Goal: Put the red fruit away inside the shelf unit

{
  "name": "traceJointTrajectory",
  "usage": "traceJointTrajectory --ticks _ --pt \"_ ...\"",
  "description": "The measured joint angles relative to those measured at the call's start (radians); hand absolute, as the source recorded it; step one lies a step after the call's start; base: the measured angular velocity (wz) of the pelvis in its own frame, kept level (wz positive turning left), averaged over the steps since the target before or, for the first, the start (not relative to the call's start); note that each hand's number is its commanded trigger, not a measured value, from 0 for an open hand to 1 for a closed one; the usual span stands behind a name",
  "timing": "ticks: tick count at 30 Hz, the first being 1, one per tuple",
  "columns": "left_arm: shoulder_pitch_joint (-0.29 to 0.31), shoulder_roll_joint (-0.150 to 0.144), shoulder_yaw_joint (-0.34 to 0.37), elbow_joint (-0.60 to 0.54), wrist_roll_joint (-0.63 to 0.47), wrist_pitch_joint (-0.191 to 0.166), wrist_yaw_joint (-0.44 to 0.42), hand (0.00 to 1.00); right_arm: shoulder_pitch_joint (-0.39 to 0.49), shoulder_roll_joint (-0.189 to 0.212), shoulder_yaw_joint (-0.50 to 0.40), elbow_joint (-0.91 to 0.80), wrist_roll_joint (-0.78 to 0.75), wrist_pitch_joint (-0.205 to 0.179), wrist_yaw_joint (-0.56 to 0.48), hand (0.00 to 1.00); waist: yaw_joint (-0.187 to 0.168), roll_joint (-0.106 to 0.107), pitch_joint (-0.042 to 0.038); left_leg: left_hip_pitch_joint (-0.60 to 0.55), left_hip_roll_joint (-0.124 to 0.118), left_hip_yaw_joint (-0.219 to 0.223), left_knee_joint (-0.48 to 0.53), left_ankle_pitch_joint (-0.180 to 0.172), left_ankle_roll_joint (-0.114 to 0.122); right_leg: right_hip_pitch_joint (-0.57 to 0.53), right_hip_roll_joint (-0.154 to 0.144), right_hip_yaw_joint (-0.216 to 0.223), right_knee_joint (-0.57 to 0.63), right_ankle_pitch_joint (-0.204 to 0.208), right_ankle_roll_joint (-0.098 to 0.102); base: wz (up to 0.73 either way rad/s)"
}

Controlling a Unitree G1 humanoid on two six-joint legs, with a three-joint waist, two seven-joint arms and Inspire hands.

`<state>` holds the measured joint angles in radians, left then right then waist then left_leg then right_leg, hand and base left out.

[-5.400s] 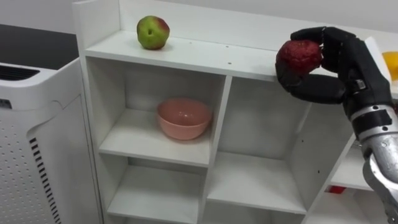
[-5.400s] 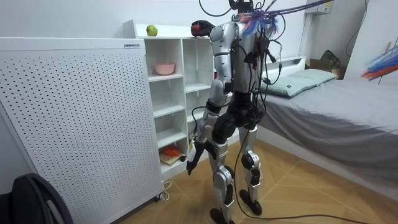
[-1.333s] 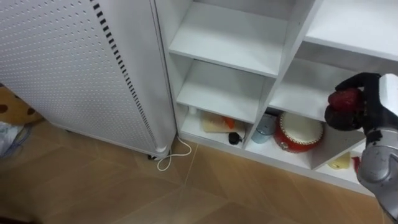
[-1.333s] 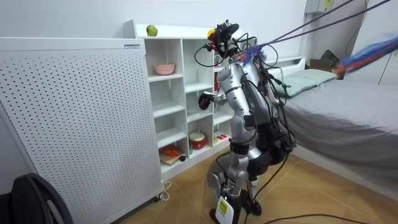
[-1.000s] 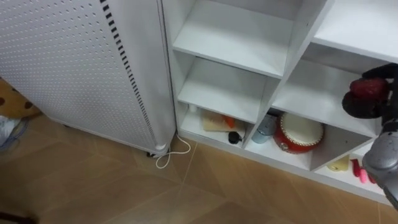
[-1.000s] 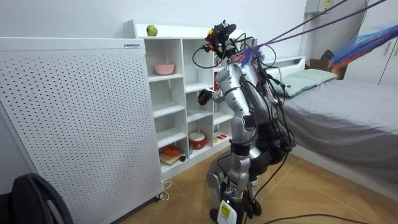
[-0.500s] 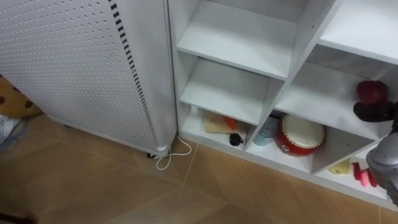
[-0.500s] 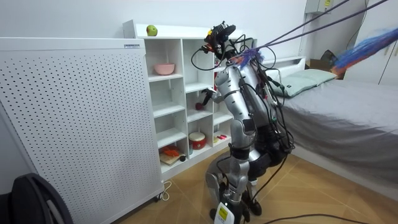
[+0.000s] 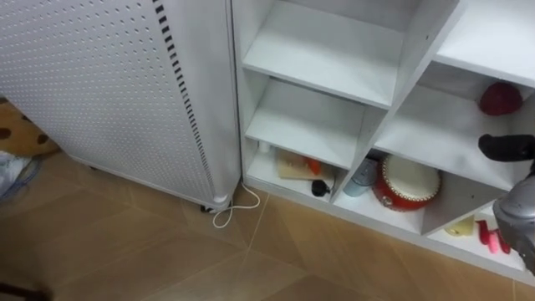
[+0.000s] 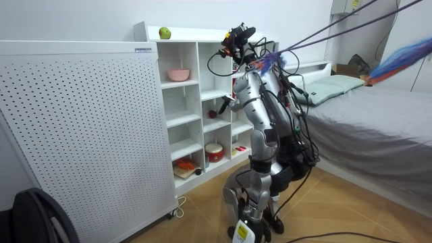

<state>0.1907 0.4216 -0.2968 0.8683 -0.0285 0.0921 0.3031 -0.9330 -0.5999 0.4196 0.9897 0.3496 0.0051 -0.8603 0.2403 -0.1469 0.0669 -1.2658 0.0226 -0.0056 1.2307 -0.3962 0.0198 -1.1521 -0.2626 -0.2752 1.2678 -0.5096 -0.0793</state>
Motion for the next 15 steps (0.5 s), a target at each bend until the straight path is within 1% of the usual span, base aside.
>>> traceJointTrajectory --ticks 2,5,8,10,11,12,13,14,15 --pt "0.000 0.000 0.000 -0.001 0.000 0.004 -0.001 0.00 0.010 0.001 0.000 -0.001 -0.001 0.020 0.017 0.00 0.006 0.001 0.0001 0.024 0.000 0.000 -0.011 -0.001 0.002 0.021 0.001 0.003 -0.010 0.000 0.005 0.00" --pt "0.005 -0.001 -0.001 0.000 0.002 0.004 -0.004 0.00 0.030 0.000 0.000 -0.006 -0.006 0.020 0.041 0.00 0.012 0.005 -0.0011 0.054 0.000 0.004 -0.029 -0.001 0.002 0.045 0.004 0.008 -0.027 0.003 0.008 -0.01" --pt "0.007 -0.001 -0.002 0.008 -0.001 0.005 -0.020 0.00 0.072 0.000 0.001 -0.027 -0.056 0.018 0.061 0.00 0.015 0.016 -0.0002 0.093 0.002 0.015 -0.047 -0.003 0.001 0.079 0.009 0.011 -0.043 0.002 0.012 0.00" --pt "0.007 -0.003 -0.003 0.026 0.000 0.004 -0.040 0.00 0.134 0.000 0.008 -0.043 -0.151 0.009 0.086 0.00 0.024 0.024 0.0004 0.145 0.008 0.025 -0.079 -0.003 0.001 0.123 0.025 0.021 -0.076 0.007 0.020 -0.11" --pt "0.008 -0.004 -0.003 0.031 0.000 0.003 -0.045 0.00 0.148 0.000 0.010 -0.051 -0.167 0.009 0.095 0.00 0.029 0.026 -0.0006 0.159 0.013 0.029 -0.089 -0.003 0.000 0.133 0.031 0.026 -0.087 0.011 0.021 -0.26" --pt "0.008 -0.008 -0.003 0.039 0.000 0.001 -0.053 0.00 0.182 -0.003 0.010 -0.078 -0.205 0.006 0.115 0.00 0.036 0.034 -0.0037 0.185 0.021 0.033 -0.108 -0.004 -0.002 0.156 0.040 0.025 -0.113 0.020 0.019 -0.22" --pt "0.008 -0.009 -0.003 0.047 -0.003 -0.006 -0.054 0.00 0.230 -0.009 0.010 -0.116 -0.251 -0.002 0.132 0.00 0.037 0.041 -0.0065 0.211 0.019 0.035 -0.133 -0.002 -0.005 0.181 0.042 0.022 -0.138 0.026 0.017 -0.17" --pt "0.007 -0.010 -0.003 0.054 -0.008 -0.011 -0.054 0.00 0.255 -0.012 0.010 -0.136 -0.276 -0.007 0.140 0.00 0.037 0.045 -0.0072 0.226 0.019 0.035 -0.146 0.000 -0.007 0.195 0.045 0.021 -0.152 0.029 0.019 -0.10" --pt "0.006 -0.010 -0.003 0.066 -0.018 -0.017 -0.054 0.00 0.304 -0.012 0.010 -0.162 -0.327 -0.018 0.160 0.00 0.039 0.050 -0.0089 0.259 0.022 0.035 -0.171 0.002 -0.009 0.225 0.055 0.022 -0.180 0.038 0.021 -0.10"
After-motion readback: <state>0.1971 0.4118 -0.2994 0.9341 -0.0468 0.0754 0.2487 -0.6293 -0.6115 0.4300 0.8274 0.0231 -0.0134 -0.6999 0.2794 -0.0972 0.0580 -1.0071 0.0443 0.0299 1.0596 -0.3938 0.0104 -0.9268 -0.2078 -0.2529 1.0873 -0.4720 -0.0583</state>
